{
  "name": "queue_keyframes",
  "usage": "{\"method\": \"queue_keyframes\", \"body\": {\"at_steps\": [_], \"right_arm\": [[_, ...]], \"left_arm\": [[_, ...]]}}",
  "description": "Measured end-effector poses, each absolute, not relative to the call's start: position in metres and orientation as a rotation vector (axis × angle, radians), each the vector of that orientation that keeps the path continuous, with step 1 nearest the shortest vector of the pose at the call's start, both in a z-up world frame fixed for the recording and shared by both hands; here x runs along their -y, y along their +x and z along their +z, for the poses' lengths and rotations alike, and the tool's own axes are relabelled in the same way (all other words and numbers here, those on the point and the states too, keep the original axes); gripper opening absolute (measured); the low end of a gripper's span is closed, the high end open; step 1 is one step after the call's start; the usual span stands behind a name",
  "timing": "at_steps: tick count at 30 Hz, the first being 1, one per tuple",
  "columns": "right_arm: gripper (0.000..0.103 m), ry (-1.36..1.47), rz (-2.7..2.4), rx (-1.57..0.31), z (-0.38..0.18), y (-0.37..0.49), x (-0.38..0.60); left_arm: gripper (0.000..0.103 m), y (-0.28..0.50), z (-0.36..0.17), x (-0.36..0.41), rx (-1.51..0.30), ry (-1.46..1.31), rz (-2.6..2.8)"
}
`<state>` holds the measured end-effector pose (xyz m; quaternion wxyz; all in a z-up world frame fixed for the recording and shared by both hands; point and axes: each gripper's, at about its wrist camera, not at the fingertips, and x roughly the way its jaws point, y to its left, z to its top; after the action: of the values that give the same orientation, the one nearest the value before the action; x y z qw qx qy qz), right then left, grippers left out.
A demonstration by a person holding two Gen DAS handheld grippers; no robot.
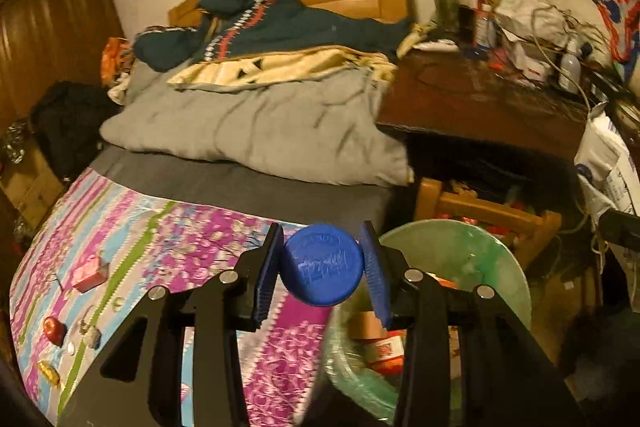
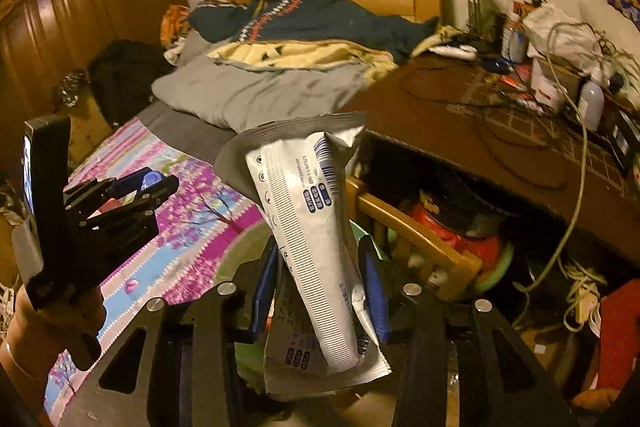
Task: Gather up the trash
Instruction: 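Carry the blue cap and white packet over the green bin, then open both tools to drop the cap and packet into the bin, then move both open tools back over the trash on the quilt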
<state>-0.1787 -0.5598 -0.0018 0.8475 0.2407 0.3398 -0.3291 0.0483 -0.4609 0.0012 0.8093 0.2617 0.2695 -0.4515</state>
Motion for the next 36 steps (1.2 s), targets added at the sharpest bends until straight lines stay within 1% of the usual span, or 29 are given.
{"method": "queue_keyframes", "body": {"at_steps": [10, 19, 27, 28, 29, 30, 31, 34, 36], "right_arm": [[0.041, 0.554, -0.698, -0.774, -0.023, -0.179, 0.556], [0.041, 0.592, -0.686, -0.808, -0.036, -0.170, 0.557], [0.042, 0.600, -0.674, -0.800, -0.039, -0.157, 0.566], [0.044, 0.603, -0.674, -0.800, -0.039, -0.155, 0.568], [0.046, 0.605, -0.669, -0.804, -0.041, -0.152, 0.569], [0.058, 0.607, -0.665, -0.803, -0.043, -0.150, 0.570], [0.069, 0.609, -0.670, -0.800, -0.044, -0.149, 0.571], [0.069, 0.622, -0.669, -0.797, -0.049, -0.149, 0.573], [0.068, 0.643, -0.672, -0.792, -0.053, -0.150, 0.576]], "left_arm": [[0.038, 0.034, -0.025, 0.477, -0.632, 0.623, -1.005], [0.038, 0.032, -0.033, 0.480, -0.646, 0.639, -1.010], [0.038, 0.040, -0.037, 0.486, -0.717, 0.606, -1.059], [0.038, 0.041, -0.038, 0.488, -0.728, 0.603, -1.084], [0.041, 0.043, -0.042, 0.489, -0.753, 0.600, -1.112], [0.054, 0.045, -0.044, 0.490, -0.768, 0.593, -1.111], [0.060, 0.050, -0.046, 0.488, -0.783, 0.559, -1.101], [0.060, 0.062, -0.050, 0.485, -0.836, 0.505, -1.109], [0.060, 0.065, -0.051, 0.485, -0.838, 0.508, -1.091]]}}
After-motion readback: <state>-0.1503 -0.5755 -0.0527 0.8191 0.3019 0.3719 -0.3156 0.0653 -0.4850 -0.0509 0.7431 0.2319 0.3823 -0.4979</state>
